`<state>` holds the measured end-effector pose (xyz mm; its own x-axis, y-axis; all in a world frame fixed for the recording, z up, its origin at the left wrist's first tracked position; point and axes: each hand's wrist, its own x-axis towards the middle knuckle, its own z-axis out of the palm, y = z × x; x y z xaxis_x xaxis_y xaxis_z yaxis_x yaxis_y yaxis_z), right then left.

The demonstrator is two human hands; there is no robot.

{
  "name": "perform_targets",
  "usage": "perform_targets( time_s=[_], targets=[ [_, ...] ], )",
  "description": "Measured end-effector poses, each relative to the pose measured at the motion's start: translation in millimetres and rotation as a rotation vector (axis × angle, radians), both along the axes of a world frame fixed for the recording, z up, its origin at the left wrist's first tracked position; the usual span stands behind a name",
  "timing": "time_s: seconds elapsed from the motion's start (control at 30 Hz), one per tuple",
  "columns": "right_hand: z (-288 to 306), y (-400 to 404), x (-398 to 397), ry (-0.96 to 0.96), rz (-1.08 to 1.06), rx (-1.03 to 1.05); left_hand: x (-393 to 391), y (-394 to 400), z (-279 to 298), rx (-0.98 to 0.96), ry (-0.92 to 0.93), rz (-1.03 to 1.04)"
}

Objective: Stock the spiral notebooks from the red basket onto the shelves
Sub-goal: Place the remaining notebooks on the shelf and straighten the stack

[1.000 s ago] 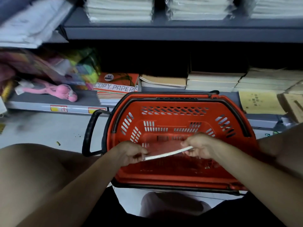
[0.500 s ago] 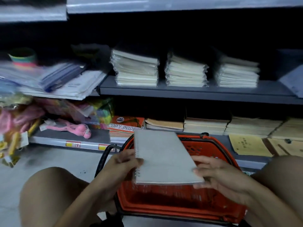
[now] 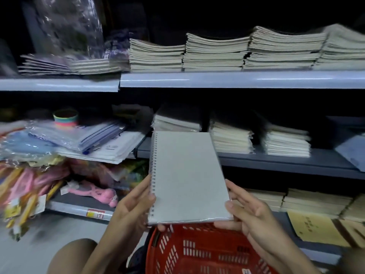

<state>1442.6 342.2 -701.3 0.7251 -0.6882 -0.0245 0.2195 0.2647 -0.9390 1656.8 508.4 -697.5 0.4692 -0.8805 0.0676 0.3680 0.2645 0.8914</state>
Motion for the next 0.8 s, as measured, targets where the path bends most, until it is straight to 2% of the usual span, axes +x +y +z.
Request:
perform_targets(
  time_s=[0.1,0.23,0.5,0.8],
  targets=[
    [-3.6,-1.7,11.3,-0.020,-0.030,0.002,6.9,-1.2,-1.3,0.008,-0.041,0.061],
    [-7.3,-8.4,30.4,-0.032,-0.067,-0.009,19.3,-15.2,-3.4,0.041,-0.008,0.176],
    [26.8,-74.3,110.5,-0.042,-0.079,-0.046,91.8,-98.8,32.5,0.055,0.009,0.360],
    [43.5,-146.6,188.8,-0.001,-0.109,0.041,169.4,-182.7,59.7,0.098,-0.181,0.481]
  ],
)
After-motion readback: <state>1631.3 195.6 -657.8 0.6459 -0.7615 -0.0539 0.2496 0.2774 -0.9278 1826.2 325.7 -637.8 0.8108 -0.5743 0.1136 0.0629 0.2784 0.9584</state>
